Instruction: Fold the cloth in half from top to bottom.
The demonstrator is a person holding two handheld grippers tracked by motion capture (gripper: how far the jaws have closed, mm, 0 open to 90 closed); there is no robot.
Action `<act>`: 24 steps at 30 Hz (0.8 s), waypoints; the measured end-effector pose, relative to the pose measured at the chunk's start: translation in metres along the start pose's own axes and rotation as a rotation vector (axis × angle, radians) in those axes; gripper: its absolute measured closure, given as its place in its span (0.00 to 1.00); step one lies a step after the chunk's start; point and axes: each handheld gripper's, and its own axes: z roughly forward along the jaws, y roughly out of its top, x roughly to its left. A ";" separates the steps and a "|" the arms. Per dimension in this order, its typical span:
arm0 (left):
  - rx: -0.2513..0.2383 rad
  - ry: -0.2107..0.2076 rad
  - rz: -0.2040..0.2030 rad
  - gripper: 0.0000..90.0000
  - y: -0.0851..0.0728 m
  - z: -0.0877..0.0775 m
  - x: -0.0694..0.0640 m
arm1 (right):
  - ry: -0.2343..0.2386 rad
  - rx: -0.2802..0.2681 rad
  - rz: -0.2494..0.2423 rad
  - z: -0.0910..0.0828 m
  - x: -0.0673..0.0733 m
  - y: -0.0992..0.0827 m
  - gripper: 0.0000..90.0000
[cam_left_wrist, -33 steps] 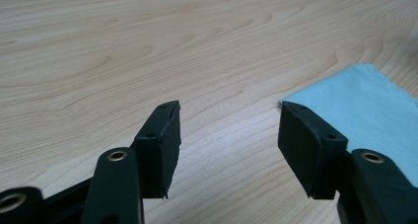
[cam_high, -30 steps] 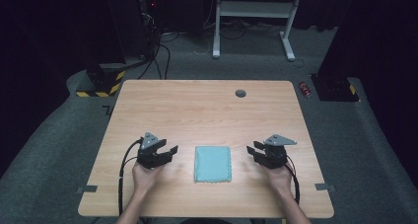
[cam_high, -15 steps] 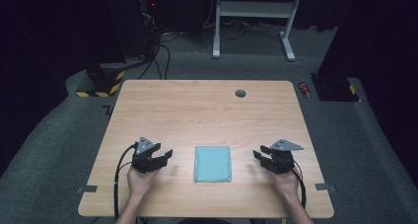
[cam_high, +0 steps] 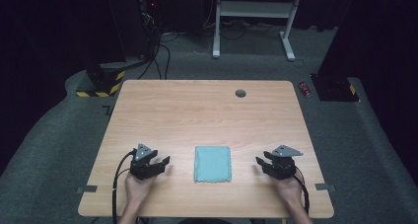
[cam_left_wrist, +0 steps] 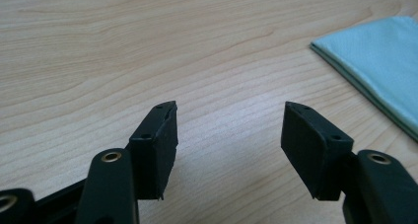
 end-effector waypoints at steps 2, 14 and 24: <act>0.001 0.014 0.004 0.43 -0.002 0.001 0.000 | -0.004 0.012 0.002 0.002 0.000 -0.002 0.63; 0.066 0.062 0.041 0.38 -0.002 0.008 -0.005 | -0.019 0.043 -0.006 0.009 0.000 -0.008 0.54; 0.072 0.077 0.039 0.36 -0.002 0.008 -0.006 | -0.030 0.046 0.000 0.009 0.000 -0.008 0.50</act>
